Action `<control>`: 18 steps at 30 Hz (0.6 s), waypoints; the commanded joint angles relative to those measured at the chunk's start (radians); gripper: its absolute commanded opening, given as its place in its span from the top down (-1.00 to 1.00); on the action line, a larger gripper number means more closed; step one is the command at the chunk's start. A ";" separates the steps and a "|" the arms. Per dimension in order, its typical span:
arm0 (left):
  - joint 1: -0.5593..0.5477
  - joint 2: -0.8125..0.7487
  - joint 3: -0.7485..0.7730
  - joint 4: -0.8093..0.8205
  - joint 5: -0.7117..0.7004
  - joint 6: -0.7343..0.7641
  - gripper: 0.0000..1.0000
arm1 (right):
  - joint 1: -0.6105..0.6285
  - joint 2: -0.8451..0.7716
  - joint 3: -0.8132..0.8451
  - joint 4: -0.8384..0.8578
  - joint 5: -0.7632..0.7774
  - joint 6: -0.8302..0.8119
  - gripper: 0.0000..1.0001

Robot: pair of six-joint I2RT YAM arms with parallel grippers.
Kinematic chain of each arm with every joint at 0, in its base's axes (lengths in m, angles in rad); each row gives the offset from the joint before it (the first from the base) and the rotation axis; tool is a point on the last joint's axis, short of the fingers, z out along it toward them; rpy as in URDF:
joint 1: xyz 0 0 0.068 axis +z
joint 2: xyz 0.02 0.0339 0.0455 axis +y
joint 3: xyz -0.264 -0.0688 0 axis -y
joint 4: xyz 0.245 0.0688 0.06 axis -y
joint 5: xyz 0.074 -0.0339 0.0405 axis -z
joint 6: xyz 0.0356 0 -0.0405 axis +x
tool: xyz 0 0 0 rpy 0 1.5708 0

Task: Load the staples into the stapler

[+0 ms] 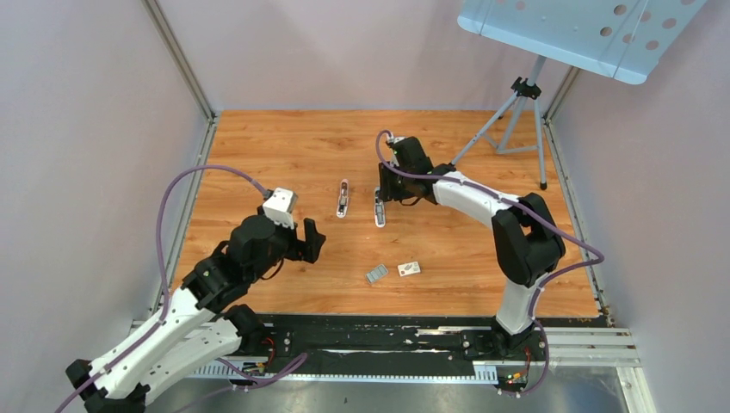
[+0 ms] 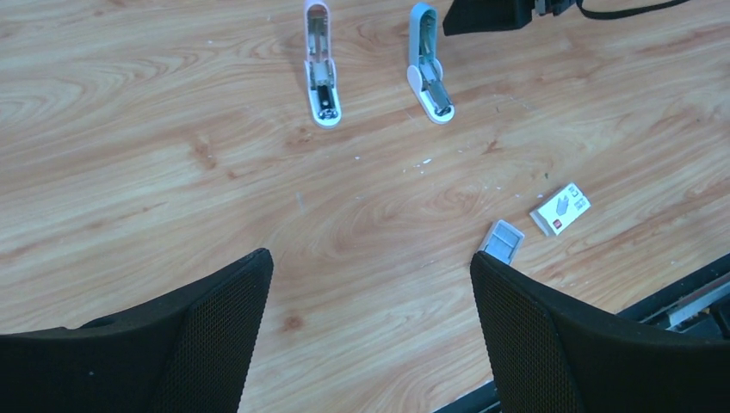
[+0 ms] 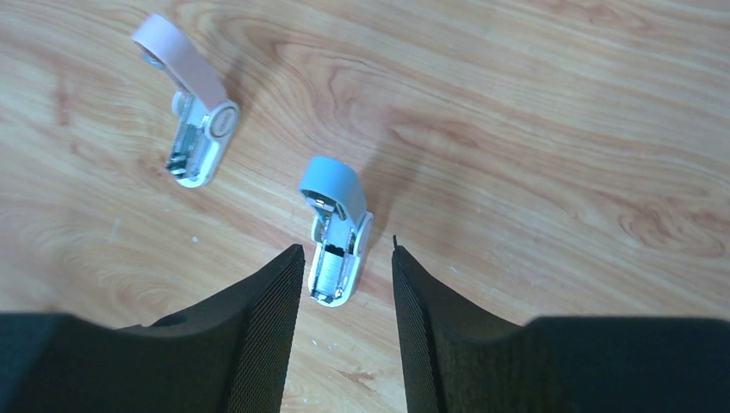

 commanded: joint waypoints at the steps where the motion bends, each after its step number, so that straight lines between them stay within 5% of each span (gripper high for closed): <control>1: 0.005 0.115 -0.034 0.173 0.050 -0.063 -0.70 | -0.075 0.019 0.047 0.010 -0.253 -0.043 0.06; 8: -0.030 0.334 -0.069 0.450 0.023 -0.147 -0.52 | -0.156 0.081 0.107 0.009 -0.426 -0.032 0.23; 18: -0.102 0.562 -0.061 0.733 -0.118 -0.195 -0.49 | -0.200 0.211 0.234 -0.025 -0.605 -0.051 0.09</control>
